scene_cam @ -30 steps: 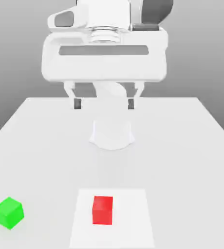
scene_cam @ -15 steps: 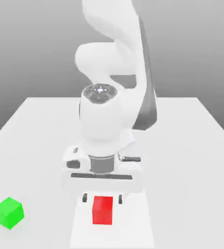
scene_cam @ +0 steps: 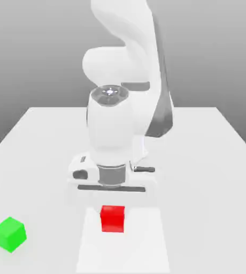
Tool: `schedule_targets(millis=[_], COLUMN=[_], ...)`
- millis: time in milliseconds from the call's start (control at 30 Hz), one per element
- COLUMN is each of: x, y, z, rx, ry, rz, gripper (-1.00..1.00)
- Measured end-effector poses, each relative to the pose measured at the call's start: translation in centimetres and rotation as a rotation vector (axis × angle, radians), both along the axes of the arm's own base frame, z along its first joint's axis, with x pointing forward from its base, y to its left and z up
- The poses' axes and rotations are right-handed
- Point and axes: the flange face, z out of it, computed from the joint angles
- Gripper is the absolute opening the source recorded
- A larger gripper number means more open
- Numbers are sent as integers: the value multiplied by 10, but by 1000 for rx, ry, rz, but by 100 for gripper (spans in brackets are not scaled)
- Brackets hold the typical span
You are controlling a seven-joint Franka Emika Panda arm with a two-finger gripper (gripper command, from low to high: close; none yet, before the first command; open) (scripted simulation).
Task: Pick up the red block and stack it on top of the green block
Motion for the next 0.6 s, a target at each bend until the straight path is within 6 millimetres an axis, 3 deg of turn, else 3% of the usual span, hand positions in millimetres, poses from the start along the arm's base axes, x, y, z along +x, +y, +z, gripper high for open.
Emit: schedule_targets(millis=[167, 300, 367, 467, 500, 600], x=[7, -4, -9, -11, -11, -11], y=[-99, -181, -204, -210, -211, -211], z=[16, 29, 20, -17, -26, -26], rx=[1, 1, 1, 0, 0, 0], ry=[0, 0, -1, -1, -1, -1], rz=[-445, -799, -895, -923, -925, -925], gripper=[-100, -100, -100, -100, 100, 100])
